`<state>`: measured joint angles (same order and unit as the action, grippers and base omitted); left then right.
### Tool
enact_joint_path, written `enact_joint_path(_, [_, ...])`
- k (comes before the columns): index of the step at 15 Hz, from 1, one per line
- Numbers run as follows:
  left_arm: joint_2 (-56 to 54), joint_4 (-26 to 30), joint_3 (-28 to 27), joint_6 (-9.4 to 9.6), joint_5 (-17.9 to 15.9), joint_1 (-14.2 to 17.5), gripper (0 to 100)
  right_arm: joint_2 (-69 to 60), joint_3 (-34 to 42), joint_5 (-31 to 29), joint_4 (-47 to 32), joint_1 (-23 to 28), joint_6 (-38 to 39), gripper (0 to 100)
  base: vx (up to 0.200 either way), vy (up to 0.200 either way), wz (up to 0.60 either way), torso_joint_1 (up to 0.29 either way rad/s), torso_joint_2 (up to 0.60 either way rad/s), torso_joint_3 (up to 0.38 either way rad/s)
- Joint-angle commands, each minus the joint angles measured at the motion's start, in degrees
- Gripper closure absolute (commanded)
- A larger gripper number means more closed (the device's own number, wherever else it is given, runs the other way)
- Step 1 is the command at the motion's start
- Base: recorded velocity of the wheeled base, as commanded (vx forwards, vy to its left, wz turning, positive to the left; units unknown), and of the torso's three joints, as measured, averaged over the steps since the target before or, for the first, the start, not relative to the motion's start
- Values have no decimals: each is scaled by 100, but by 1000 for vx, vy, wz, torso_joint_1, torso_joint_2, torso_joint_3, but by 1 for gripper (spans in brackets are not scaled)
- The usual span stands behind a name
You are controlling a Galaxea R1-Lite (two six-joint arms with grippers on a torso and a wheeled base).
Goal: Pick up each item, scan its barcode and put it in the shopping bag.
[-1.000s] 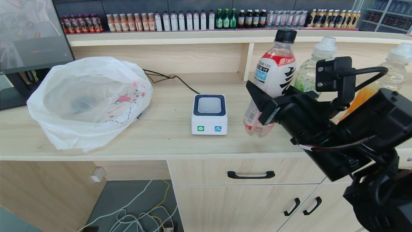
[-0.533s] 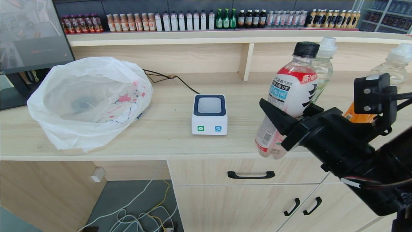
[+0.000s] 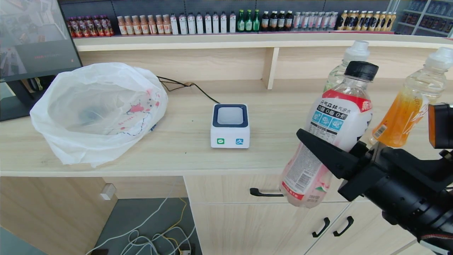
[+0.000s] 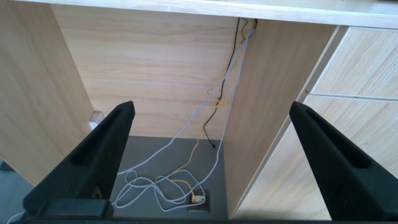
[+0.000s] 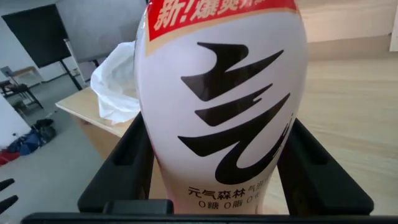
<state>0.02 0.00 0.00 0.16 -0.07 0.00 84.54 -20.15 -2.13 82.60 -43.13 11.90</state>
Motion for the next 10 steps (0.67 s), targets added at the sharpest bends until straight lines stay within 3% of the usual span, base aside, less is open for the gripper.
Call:
enact_joint_path(1, [-2, 0, 0, 2, 7, 0, 0, -8, -15, 125, 10, -11, 225, 100, 0, 0, 0, 0, 0, 0])
enact_joint_path(7, [-2, 0, 0, 2, -1, 0, 0, 54, -94, 1857, 10, -73, 1464, 100, 0, 0, 0, 0, 0, 0])
enact_joint_path(10, [-2, 0, 0, 2, -1, 0, 0, 361, -578, 2085, 10, -161, 2062, 100, 0, 0, 0, 0, 0, 0])
